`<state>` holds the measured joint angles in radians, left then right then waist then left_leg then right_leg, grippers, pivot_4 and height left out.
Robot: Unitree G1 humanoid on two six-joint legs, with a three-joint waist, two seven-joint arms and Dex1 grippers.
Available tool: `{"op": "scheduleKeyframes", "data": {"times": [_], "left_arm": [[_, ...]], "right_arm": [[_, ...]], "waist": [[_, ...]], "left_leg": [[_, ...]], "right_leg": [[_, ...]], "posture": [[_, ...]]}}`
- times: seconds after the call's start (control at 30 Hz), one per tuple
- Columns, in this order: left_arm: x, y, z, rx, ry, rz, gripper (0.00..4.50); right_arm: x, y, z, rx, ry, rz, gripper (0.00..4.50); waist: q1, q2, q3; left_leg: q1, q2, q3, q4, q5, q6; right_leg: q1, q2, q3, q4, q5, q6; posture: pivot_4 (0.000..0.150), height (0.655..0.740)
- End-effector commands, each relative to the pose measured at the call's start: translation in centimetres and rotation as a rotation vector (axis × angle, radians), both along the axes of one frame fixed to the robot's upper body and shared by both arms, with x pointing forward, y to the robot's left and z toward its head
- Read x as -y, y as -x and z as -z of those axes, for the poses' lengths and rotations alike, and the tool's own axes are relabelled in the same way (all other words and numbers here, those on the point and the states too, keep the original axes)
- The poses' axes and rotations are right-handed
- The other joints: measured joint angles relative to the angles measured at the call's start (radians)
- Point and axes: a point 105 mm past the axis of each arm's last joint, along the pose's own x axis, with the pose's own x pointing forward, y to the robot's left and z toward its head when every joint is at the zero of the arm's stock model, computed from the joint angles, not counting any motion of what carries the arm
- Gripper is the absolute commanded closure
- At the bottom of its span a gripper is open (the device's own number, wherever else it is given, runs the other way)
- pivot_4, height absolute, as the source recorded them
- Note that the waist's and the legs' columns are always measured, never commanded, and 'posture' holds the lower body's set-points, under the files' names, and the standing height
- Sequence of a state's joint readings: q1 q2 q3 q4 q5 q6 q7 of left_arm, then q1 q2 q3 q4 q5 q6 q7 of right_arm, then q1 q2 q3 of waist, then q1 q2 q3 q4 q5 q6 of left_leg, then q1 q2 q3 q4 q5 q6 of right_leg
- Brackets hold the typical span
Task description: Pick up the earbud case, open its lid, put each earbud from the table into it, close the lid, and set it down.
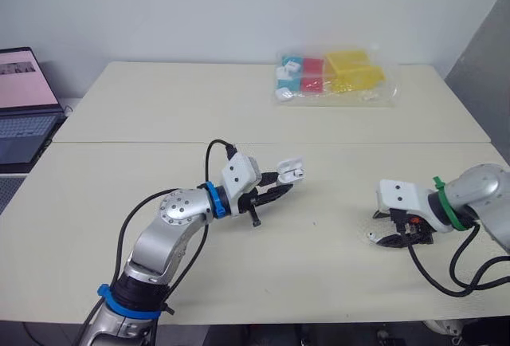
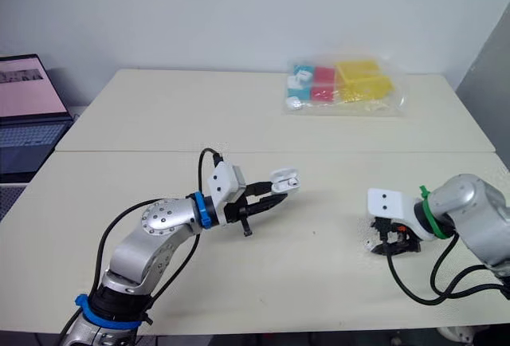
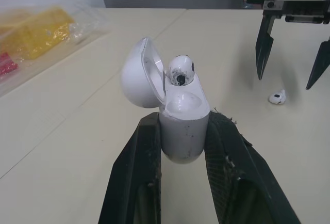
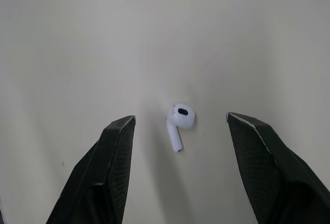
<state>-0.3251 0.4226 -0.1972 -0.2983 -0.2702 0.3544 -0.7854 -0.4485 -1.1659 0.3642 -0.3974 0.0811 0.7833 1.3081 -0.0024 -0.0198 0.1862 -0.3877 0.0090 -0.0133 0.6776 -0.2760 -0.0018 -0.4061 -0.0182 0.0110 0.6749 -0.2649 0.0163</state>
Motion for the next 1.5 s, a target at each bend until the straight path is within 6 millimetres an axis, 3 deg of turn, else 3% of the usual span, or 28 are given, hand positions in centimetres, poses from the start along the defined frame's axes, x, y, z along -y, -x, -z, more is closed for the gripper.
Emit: {"op": "scheduleKeyframes", "data": {"times": [0.03,0.2,0.83,1.33,1.43,1.5], "left_arm": [[0.6,0.0,-0.7,0.058,0.013,0.004,3.72],[1.0,-0.2,-0.4,0.072,0.021,-0.015,3.72],[1.2,-0.6,0.1,0.078,0.036,-0.041,3.72],[1.1,-0.6,0.2,0.076,0.032,-0.05,3.72],[1.1,-0.6,0.2,0.076,0.03,-0.051,3.72],[1.0,-0.7,0.2,0.075,0.028,-0.051,3.72]], "right_arm": [[-0.3,-0.8,0.0,0.029,0.052,-0.004,1.56],[-0.1,-1.7,0.3,0.036,0.102,-0.001,1.56],[-0.4,0.1,1.4,-0.039,0.103,0.047,1.56],[-1.2,-0.4,1.7,-0.024,0.077,0.068,1.56],[-1.4,-0.3,1.8,-0.024,0.071,0.068,2.15],[-1.5,-0.3,1.9,-0.023,0.068,0.068,2.82]], "waist": [[0.0,0.0,0.0],[0.0,0.0,0.0],[0.001,0.0,0.0],[-0.002,0.0,0.0],[-0.002,0.0,0.0],[-0.002,0.0,0.0]], "left_leg": [[0.0,0.0,0.0,0.0,0.0,0.0],[-0.001,0.0,0.0,0.0,0.0,0.0],[-0.002,0.0,-0.001,0.0,0.0,0.0],[0.0,0.0,-0.001,0.0,0.0,0.0],[0.001,0.0,0.0,0.0,0.0,0.0],[0.001,0.0,-0.001,0.0,0.0,0.0]], "right_leg": [[0.0,0.0,0.0,0.0,0.0,0.0],[0.0,0.0,0.0,-0.001,0.001,-0.001],[-0.001,0.0,-0.001,-0.001,0.001,-0.002],[0.0,0.0,-0.001,0.0,0.001,-0.001],[0.0,0.0,-0.001,0.001,0.0,-0.001],[0.0,0.0,-0.001,0.001,0.0,0.0]], "posture": [[0.15,0.74],[0.15,0.74],[0.15,0.74],[0.15,0.74],[0.15,0.74],[0.15,0.74]]}}
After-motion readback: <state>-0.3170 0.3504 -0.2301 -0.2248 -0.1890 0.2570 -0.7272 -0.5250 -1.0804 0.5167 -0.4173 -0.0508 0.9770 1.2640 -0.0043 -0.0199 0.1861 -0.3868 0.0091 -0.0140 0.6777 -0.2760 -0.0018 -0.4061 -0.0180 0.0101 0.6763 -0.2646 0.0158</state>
